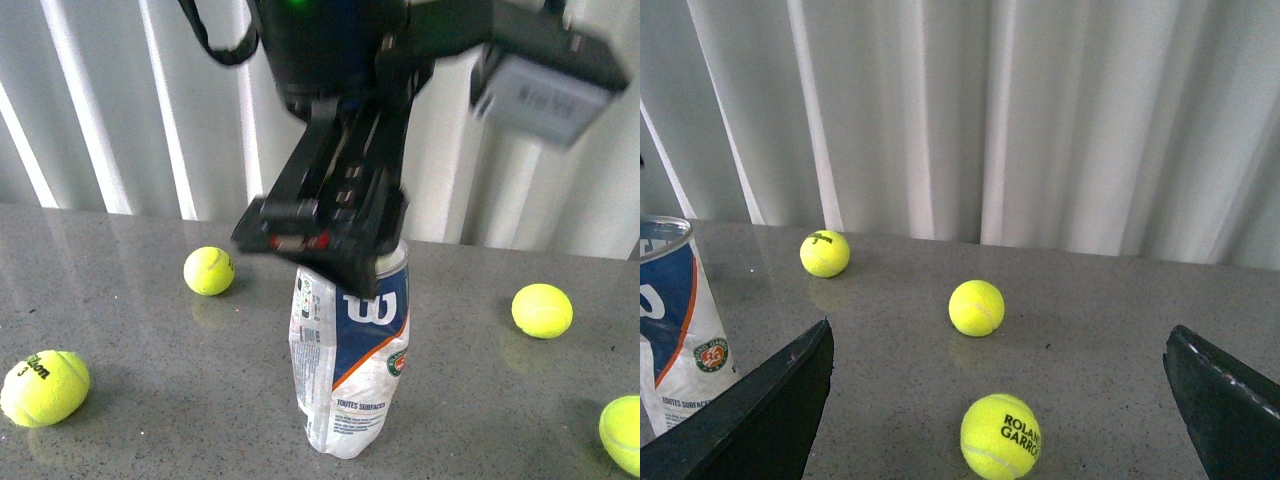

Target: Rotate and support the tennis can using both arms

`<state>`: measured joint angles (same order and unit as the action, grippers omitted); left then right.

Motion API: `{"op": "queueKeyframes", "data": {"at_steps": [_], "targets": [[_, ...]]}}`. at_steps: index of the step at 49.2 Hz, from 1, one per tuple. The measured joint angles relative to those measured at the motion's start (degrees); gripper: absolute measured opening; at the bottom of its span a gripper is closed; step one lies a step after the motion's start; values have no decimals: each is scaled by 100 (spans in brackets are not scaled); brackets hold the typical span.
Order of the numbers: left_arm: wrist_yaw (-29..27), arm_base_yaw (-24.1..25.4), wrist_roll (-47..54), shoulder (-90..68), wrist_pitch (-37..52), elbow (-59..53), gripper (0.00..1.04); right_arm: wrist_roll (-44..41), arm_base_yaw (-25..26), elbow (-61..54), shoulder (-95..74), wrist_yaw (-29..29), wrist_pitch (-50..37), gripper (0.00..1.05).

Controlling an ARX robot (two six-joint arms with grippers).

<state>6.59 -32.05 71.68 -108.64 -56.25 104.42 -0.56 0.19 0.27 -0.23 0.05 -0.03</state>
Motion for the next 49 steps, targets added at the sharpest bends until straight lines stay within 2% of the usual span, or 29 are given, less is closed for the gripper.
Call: {"op": "queueKeyframes", "data": {"at_steps": [4,9,20,22,27,30,32,36,40,49], "targets": [[404,293,-575,612,872,-293,98,0,0,0,0,-2,0,98],[595,796,-1620,1368,2157,-903,98,0,0,0,0,0,0,98],[595,1895,-3888,2747,3969,-2330,98,0,0,0,0,-2,0,98],[507,2214,-4566,3178,4352,-2833,98,0,0,0,0,0,0,98],[354,2747,-5445,3801,4795,-3650,98,0,0,0,0,0,0,98],[-223,2951,-5974,4079,5604,-4227,90,0,0,0,0,0,0,98],[-612,3126,-6481,4415,6588,-5047,79,0,0,0,0,-2,0,98],[-684,3209,-6926,4953,7547,-6317,59,0,0,0,0,0,0,98],[-667,3206,-7051,5309,7899,-7128,41,0,0,0,0,9,0,98],[-658,3204,-7097,5768,8273,-8030,13,0,0,0,0,-2,0,98]]}}
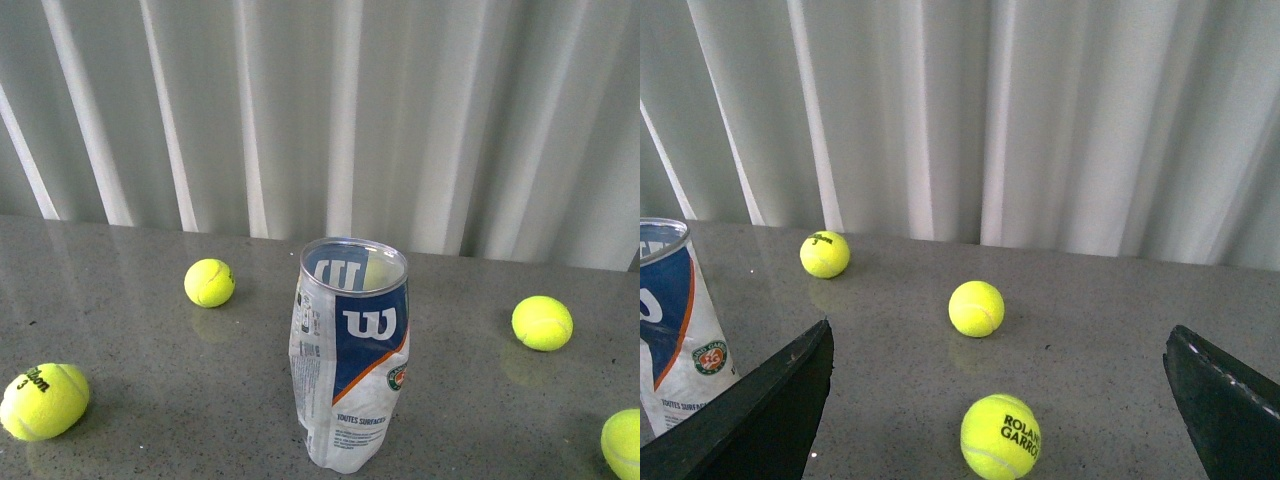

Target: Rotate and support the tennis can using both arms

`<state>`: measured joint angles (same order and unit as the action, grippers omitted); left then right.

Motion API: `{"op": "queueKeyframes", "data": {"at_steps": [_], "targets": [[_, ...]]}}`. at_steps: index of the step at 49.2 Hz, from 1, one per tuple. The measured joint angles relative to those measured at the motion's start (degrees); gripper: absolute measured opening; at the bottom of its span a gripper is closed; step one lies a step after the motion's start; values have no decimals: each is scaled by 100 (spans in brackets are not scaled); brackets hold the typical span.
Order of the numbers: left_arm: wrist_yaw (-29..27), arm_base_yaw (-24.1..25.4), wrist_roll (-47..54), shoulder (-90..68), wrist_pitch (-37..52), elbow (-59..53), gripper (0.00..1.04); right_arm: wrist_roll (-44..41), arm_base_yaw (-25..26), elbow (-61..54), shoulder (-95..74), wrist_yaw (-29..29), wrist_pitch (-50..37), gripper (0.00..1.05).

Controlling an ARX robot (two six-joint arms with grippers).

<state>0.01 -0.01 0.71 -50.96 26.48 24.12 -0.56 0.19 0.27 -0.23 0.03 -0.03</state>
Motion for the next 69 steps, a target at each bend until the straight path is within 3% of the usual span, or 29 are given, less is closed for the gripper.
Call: {"op": "queueKeyframes", "data": {"at_steps": [3,29,69], "targets": [[0,0,-17,188,101,-258,3,0,0,0,0,2,0,98],[-4,0,-63,1515,155,-1652,4,0,0,0,0,2,0,98],[-4,0,-76,3394,-920,-2271,4,0,0,0,0,2,0,98]]}}
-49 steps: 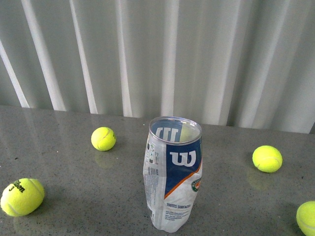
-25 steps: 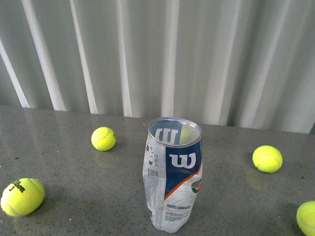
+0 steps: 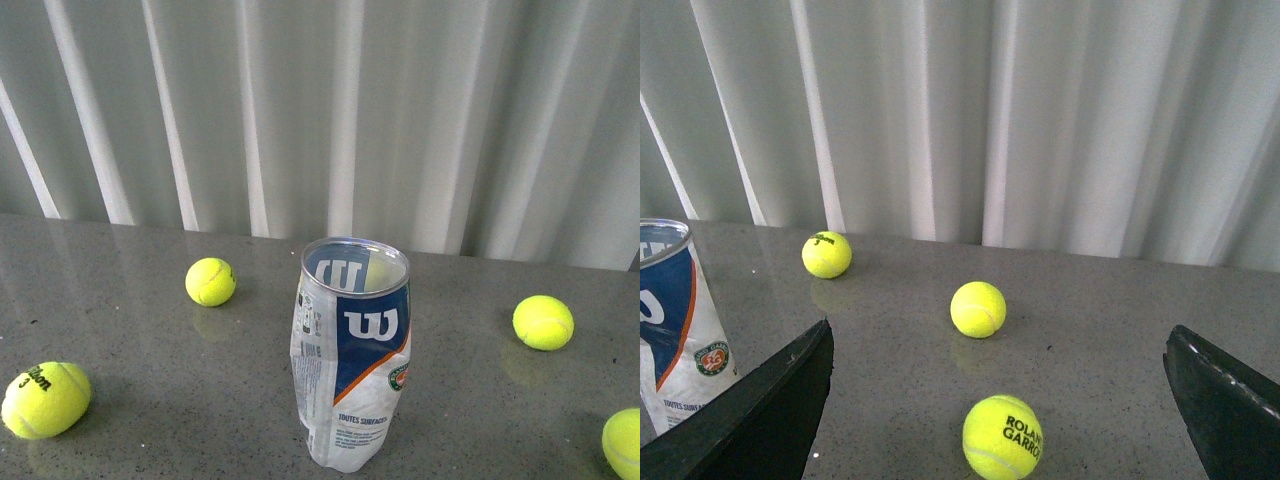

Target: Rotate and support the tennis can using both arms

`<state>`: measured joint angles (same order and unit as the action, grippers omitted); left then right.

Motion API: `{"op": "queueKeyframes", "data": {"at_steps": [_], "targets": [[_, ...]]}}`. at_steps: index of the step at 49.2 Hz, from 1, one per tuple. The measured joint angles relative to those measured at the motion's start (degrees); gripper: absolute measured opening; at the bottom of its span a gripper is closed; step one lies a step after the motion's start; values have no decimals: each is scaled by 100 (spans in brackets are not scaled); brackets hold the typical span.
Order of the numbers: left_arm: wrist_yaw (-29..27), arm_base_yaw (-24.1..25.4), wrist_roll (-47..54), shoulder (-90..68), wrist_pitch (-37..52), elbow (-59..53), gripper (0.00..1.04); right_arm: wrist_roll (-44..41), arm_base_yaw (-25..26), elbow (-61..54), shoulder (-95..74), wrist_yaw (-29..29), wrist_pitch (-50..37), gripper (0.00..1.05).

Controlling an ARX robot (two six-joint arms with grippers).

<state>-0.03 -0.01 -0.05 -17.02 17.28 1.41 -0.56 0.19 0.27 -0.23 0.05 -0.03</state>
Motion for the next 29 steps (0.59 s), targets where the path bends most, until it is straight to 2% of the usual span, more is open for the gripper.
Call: {"op": "queueKeyframes", "data": {"at_steps": [21,24,29], "targets": [[0,0,-2,726,-726,0,4,0,0,0,0,0,0,98],[9,0,-4,1311,-1517,2,4,0,0,0,0,0,0,98],[2,0,-4,1674,-1694,2,4,0,0,0,0,0,0,98]]}}
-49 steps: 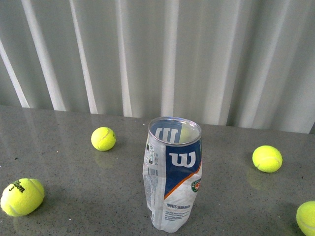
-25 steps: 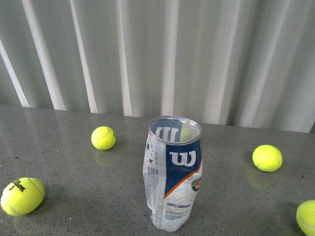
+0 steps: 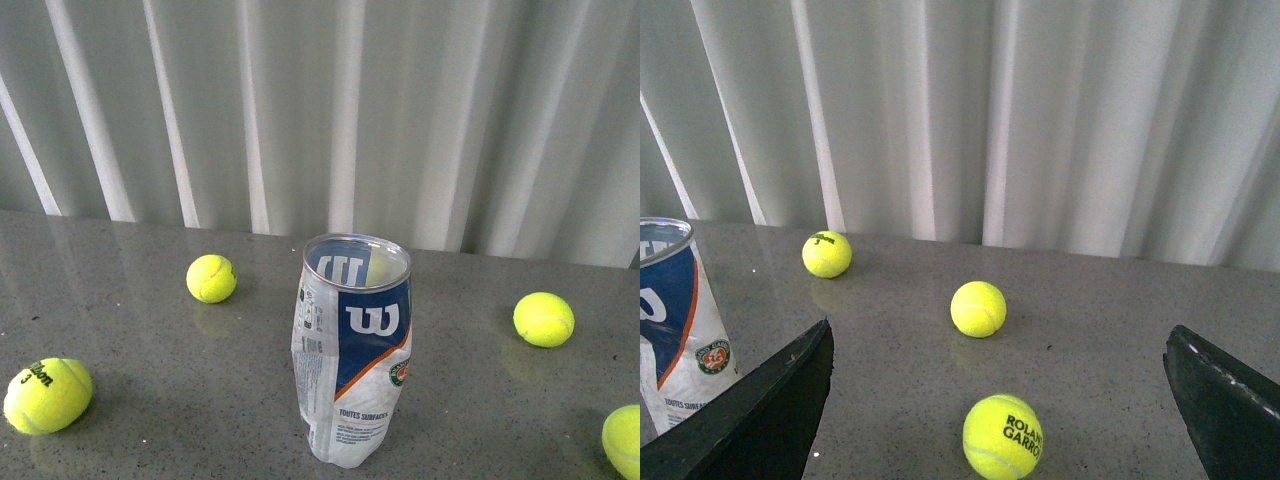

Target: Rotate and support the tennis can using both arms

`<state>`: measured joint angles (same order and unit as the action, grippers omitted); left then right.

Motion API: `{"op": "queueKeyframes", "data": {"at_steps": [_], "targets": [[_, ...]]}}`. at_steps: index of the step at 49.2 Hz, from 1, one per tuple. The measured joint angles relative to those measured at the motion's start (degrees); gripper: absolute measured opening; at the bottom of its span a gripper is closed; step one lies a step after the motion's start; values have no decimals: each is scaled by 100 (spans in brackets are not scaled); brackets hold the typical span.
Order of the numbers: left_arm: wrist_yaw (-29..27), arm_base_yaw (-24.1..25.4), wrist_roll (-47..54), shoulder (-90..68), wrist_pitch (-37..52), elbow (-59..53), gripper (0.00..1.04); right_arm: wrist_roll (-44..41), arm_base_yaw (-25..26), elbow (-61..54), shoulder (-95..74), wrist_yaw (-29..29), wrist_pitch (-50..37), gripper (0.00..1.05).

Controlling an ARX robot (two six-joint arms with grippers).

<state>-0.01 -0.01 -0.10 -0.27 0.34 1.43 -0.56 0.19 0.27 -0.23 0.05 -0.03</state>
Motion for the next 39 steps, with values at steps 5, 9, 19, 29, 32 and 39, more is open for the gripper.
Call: {"op": "queueKeyframes", "data": {"at_steps": [5,9,19,29,32,39], "targets": [[-2,0,0,4,-26,-2,4,0,0,0,0,0,0,98],[-2,0,-2,4,-28,0,16,0,0,0,0,0,0,98],[-2,0,-4,4,-31,-2,50,0,0,0,0,0,0,98],[-2,0,-2,7,-31,0,85,0,0,0,0,0,0,98],[-2,0,-2,7,-31,0,96,0,0,0,0,0,0,98],[-2,0,-2,7,-31,-2,98,0,0,0,0,0,0,98]]}}
